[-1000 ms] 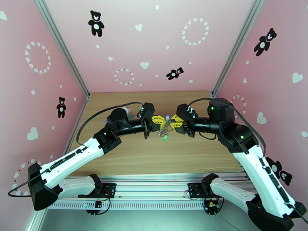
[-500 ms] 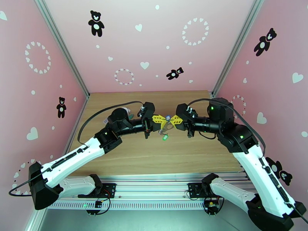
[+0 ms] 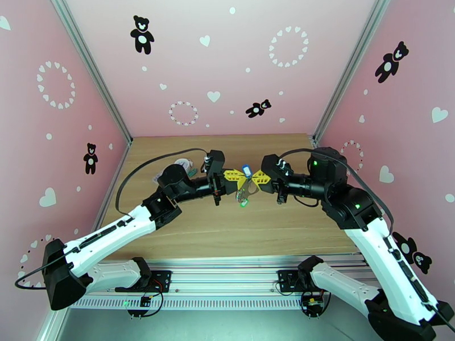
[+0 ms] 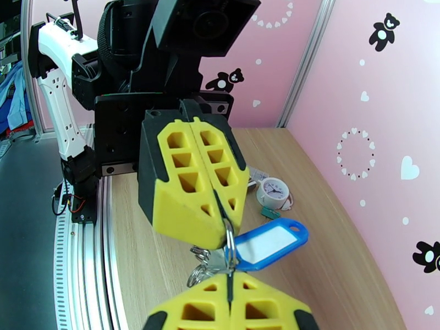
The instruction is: Remove the keys from the keyring
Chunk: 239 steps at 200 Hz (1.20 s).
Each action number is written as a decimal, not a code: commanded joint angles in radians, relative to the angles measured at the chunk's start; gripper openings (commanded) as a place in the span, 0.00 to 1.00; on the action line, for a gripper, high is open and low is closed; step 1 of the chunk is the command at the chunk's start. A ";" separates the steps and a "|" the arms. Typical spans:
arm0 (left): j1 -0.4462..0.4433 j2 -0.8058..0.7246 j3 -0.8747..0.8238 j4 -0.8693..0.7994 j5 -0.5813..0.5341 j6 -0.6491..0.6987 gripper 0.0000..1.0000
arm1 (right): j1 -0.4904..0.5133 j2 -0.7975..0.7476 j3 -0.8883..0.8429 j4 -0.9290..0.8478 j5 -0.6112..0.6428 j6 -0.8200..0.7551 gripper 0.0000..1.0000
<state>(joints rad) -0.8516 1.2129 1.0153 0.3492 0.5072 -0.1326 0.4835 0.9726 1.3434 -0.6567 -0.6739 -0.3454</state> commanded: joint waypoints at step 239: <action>0.002 0.050 0.255 -0.480 0.056 0.417 0.27 | 0.001 0.057 0.102 -0.120 0.005 -0.050 0.00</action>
<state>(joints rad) -0.8516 1.2404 1.2129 -0.0673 0.5266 0.2337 0.4831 1.0237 1.4097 -0.7845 -0.6544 -0.4000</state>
